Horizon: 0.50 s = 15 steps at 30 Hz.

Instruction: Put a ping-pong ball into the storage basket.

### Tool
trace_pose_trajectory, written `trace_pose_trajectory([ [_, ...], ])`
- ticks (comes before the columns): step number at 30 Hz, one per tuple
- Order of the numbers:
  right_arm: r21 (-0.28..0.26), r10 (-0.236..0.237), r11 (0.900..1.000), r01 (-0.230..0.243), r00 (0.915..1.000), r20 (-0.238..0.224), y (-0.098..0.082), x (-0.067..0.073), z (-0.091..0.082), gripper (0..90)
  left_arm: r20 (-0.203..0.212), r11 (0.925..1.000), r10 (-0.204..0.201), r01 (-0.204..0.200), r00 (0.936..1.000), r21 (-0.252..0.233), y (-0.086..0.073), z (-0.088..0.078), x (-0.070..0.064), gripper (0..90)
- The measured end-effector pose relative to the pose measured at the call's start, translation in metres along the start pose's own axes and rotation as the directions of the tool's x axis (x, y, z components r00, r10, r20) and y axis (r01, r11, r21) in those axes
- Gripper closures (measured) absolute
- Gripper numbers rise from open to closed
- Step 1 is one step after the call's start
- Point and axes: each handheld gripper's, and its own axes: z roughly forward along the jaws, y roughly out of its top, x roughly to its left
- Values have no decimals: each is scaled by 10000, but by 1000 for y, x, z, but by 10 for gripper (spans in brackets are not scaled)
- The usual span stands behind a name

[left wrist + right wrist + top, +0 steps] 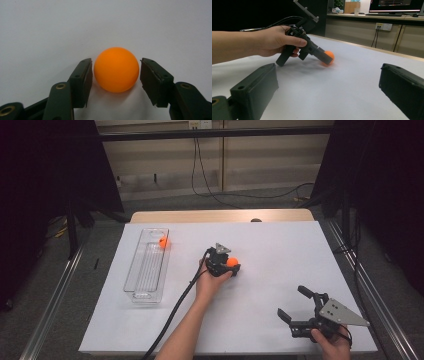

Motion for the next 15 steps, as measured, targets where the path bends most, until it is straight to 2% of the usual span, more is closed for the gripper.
trace_pose_trajectory([
  [8, 14, -26, 10000, 26, 10000, 33, 0, 0, 0, 14, 4, 10000, 89, -89, 10000, 36, 1, 2, -3, 491],
  [11, 7, -18, 10000, 18, 10000, 60, 0, 0, 0, 14, 24, 10000, -63, 63, 10000, 5, 1, 2, -3, 504],
  [15, 10, -52, 10000, 52, 10000, 54, 0, -1, 0, 15, 115, 10000, -26, 25, 9999, 91, 1, 1, -4, 509],
])
